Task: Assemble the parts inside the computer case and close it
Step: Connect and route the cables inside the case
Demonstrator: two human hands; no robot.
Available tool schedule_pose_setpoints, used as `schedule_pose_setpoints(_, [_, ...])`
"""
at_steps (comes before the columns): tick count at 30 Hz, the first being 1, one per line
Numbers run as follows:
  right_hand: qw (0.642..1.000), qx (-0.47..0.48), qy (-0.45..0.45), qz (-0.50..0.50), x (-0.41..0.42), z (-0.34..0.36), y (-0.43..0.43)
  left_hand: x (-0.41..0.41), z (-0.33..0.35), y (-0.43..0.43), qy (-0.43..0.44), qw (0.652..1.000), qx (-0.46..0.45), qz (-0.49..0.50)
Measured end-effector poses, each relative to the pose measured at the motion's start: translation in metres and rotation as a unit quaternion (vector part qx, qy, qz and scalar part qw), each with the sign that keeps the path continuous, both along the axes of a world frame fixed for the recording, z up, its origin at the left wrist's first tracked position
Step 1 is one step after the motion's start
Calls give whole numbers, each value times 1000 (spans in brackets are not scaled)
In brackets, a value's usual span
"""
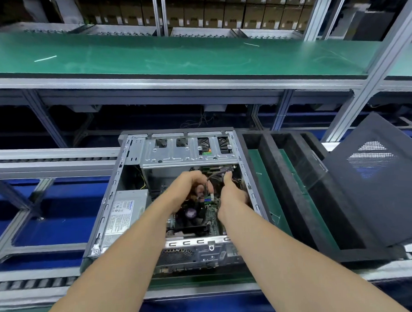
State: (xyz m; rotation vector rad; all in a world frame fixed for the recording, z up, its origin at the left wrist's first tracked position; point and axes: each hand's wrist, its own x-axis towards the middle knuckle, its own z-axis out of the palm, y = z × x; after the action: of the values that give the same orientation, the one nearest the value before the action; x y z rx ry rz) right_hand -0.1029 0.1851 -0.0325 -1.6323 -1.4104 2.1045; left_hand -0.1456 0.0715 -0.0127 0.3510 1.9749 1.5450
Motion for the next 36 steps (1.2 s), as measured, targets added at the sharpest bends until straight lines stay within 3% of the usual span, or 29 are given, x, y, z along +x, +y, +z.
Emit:
schedule_pose_setpoints(2, [996,33,-51,62,1,1,2,-5,1,-12,5,998,-4,-69])
schedule_pose_setpoints(4, [989,46,-65,121,5,4,4,-7,-1,-20,67,993,-25,-98])
schedule_pose_setpoints(8, [972,94,-56,206,21,2,11,-11,-14,-34,142,989,-46,15])
schedule_pose_setpoints(11, [962,86,-53,255,30,1,17,-14,-17,-39,73,994,13,82])
schedule_pose_setpoints(13, [964,52,-65,253,34,7,18,-15,-15,-39,85,990,19,108])
schedule_pose_setpoints(16, [948,79,-79,297,39,13,13,-16,-12,-38,77,985,60,141])
schedule_pose_setpoints(21, [969,-3,-55,240,38,15,12,-16,-14,-41,56,983,91,152])
schedule_pose_setpoints(26, [977,45,-21,207,35,7,13,-17,-6,-41,-26,976,129,175])
schedule_pose_setpoints(29, [973,44,-74,216,32,5,14,-21,-3,-43,-88,957,207,184])
schedule_pose_setpoints(30, [955,79,-118,262,33,7,13,-22,-3,-44,-89,954,220,183])
schedule_pose_setpoints(33, [817,289,-196,458,35,4,8,-25,-4,-45,-71,947,247,192])
schedule_pose_setpoints(34, [790,324,-178,489,36,3,5,-26,-4,-45,-71,943,258,196])
schedule_pose_setpoints(36, [776,412,-102,467,30,3,1,-28,-6,-46,-69,940,269,197])
